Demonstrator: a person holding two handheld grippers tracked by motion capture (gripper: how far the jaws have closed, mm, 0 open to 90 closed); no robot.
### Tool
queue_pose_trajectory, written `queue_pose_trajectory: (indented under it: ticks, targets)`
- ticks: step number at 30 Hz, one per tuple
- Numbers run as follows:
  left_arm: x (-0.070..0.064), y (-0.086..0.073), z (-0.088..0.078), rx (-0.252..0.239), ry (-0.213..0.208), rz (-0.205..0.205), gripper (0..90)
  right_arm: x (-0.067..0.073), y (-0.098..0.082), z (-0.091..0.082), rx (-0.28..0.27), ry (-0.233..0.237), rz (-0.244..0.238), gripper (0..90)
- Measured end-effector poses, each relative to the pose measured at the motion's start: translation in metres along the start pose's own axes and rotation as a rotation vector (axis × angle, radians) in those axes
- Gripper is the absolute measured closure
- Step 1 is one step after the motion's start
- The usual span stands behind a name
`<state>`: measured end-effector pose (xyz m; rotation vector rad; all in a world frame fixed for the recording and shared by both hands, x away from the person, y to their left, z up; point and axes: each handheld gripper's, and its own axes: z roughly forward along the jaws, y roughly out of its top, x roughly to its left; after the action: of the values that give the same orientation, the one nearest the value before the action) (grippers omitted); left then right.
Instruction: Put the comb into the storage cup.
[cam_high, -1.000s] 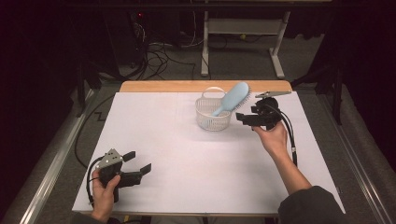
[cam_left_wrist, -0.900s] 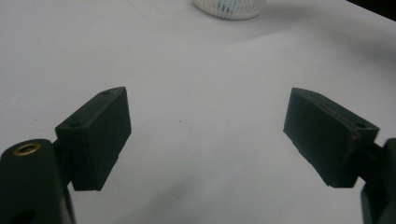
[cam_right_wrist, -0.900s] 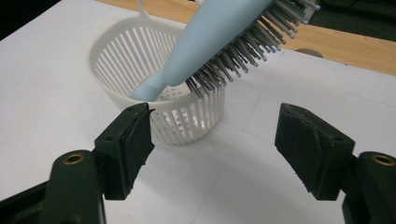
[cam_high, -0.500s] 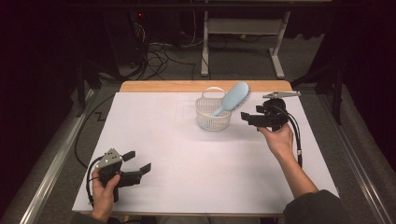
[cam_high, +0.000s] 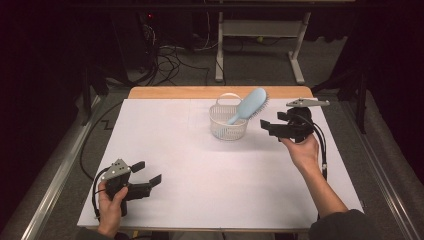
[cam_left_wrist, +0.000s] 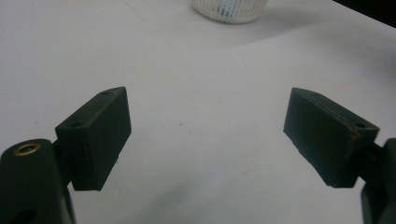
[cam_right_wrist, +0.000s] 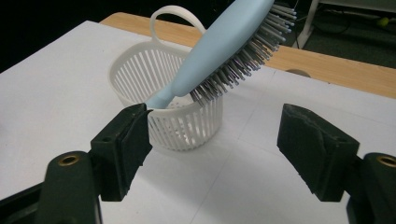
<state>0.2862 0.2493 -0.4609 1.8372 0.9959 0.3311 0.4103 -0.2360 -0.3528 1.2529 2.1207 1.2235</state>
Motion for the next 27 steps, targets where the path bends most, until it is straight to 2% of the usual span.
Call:
queue_pose_trajectory:
  ticks: [5,9,13,22,27]
  targets:
    - [0.0,0.0,0.0,-0.006,-0.016,0.001,16.0,-0.001,-0.005,-0.007,-0.024,-0.015,-0.007,24.5]
    - [-0.001,0.0,-0.001,-0.016,-0.013,0.002,16.1,-0.004,-0.01,-0.012,-0.032,-0.034,0.0,23.2]
    - [-0.001,0.0,-0.001,-0.017,-0.012,-0.001,16.0,-0.006,-0.015,-0.017,-0.047,-0.021,0.017,23.1]
    - [0.0,0.0,0.0,-0.012,-0.006,-0.004,16.1,-0.009,-0.019,-0.03,-0.083,-0.027,0.018,21.9]
    - [0.0,0.001,0.0,-0.013,-0.001,-0.006,16.1,-0.01,-0.021,-0.033,-0.073,-0.043,0.019,20.8]
